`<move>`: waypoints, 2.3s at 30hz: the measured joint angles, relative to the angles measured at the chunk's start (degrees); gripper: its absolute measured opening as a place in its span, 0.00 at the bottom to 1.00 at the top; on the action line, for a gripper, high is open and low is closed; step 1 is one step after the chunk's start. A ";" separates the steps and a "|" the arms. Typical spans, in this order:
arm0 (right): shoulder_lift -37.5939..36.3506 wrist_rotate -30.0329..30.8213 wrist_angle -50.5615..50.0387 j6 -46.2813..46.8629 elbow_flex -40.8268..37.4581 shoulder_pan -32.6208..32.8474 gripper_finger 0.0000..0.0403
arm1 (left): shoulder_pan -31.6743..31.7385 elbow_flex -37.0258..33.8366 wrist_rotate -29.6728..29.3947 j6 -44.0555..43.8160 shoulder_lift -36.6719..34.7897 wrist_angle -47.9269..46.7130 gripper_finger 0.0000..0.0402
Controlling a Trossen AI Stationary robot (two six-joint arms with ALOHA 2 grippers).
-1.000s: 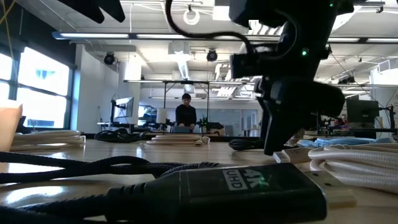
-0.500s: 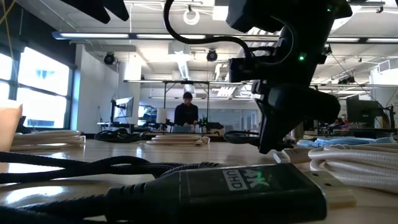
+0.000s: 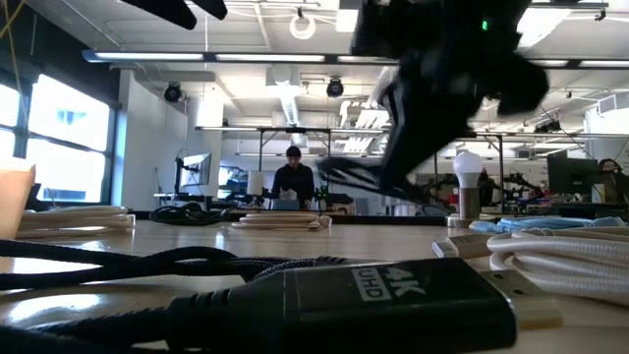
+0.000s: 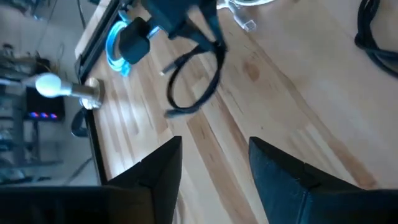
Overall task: Sort HDMI cables
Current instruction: Put the black HDMI cable into the orange bin
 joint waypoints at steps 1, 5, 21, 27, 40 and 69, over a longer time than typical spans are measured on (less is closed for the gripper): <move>-0.79 -1.52 1.82 -1.03 0.01 0.14 0.04 | 0.00 0.00 -0.07 1.42 0.34 0.05 0.45; -3.14 -5.71 7.56 -4.71 0.04 0.78 0.04 | 0.00 0.00 -0.12 8.62 2.22 1.25 0.45; -4.32 -13.10 13.93 -8.00 0.04 -0.51 0.04 | 0.13 -0.02 0.10 27.98 10.01 12.80 0.45; -4.30 -13.51 14.01 -8.63 0.04 -0.55 0.04 | 1.24 -0.09 2.65 28.12 10.68 16.26 0.45; -4.28 -14.52 14.39 -8.61 0.04 -0.40 0.04 | 6.93 -0.04 15.16 27.45 10.66 19.89 0.45; -4.24 -12.61 14.27 -8.48 0.00 -0.38 0.10 | 7.13 -0.07 13.79 23.44 10.70 16.98 0.04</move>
